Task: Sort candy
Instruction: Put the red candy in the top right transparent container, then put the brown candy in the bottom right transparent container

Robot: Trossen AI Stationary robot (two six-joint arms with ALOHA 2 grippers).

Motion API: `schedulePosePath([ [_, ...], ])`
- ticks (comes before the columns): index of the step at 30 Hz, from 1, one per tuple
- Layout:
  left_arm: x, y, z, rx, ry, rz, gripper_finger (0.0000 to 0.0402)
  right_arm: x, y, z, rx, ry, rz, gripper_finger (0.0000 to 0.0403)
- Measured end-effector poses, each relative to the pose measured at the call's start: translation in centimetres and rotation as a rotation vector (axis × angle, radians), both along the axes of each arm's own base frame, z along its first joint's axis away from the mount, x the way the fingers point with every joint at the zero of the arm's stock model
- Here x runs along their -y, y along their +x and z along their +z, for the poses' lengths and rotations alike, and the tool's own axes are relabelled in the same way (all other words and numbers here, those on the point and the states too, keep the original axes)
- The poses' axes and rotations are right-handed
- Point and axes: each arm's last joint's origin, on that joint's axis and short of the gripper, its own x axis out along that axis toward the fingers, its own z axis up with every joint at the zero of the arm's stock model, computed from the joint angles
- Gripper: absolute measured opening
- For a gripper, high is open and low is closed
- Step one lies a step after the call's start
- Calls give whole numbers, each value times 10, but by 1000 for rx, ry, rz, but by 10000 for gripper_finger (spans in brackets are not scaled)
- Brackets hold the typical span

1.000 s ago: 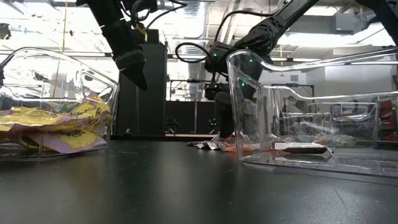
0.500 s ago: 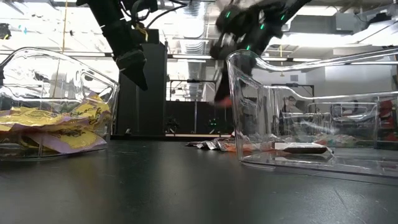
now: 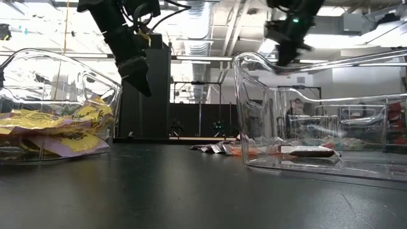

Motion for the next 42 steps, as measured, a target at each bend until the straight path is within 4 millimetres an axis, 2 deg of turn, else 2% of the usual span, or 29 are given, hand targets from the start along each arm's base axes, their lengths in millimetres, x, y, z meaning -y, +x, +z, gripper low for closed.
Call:
schedulePosePath([
  [3,0,1,0,9,-1,-2,274,1,-28,-4,-79,6,-258,14],
  [6,0,1,0,15,-12,-9,274,-1,-47,-15,-139,8,-426,14],
  [10,0,3,2,44,-16,-15,274,0,-54,-34,-164,28,-493,28],
  [13,0,10,6,127,-33,-52,274,2,-55,-47,-180,33,-500,64],
  [19,11,32,17,336,-94,-245,274,3,-54,-55,-189,19,-481,179],
  [24,17,50,10,392,-117,-367,274,4,-47,-53,-180,-19,-396,258],
  [28,9,64,-13,301,-89,-384,274,-1,-35,-50,-164,-74,-263,273],
  [32,-6,85,-28,194,-148,-385,274,-8,-25,-47,-136,-112,-166,273],
  [42,-37,138,-41,-159,-230,-394,274,-29,-7,-42,-61,-152,-43,274],
])
